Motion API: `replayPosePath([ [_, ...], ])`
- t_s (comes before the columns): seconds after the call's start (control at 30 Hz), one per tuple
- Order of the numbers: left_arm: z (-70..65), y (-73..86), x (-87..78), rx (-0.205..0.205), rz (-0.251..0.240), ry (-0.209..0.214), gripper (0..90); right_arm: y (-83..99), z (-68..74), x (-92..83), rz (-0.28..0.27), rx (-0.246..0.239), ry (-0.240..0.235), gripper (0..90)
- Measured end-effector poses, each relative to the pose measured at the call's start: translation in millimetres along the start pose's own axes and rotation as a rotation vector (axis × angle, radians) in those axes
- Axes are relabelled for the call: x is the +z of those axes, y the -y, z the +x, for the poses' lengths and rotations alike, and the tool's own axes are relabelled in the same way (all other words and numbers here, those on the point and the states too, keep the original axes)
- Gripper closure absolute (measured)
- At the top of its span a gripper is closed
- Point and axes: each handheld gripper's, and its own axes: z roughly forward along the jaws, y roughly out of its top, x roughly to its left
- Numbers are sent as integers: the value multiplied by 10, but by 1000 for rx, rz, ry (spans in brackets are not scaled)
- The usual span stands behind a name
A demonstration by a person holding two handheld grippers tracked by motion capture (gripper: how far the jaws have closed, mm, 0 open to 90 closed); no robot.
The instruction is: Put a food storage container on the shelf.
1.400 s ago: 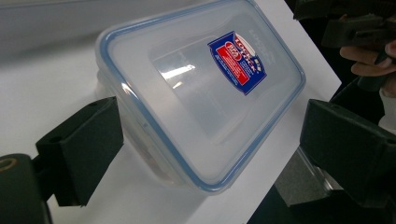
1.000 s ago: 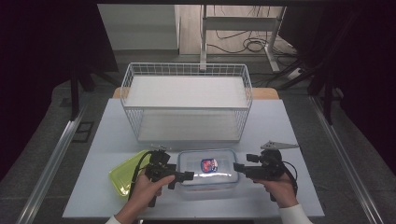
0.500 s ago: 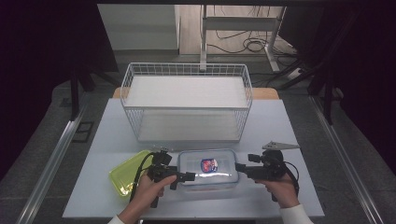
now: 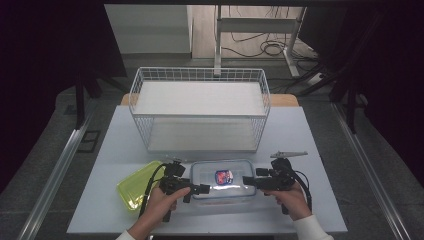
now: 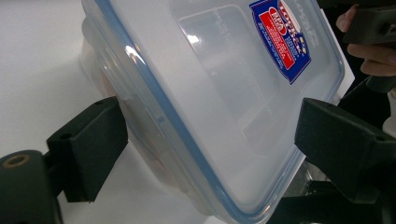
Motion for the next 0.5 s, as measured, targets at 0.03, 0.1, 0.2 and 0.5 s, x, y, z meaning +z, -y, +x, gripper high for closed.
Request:
replayPosePath([
  [0.03,6,-1,-1,5,3,-2,108,1,-9,21,8,7,-4,167],
  [0.1,9,-1,2,0,4,-11,131,7,-31,64,23,16,-8,167],
  [0.2,9,-4,0,0,8,-11,135,28,-97,131,45,55,-34,166],
  [0.5,-8,13,-18,13,-11,-23,164,38,-142,111,44,123,-73,271],
])
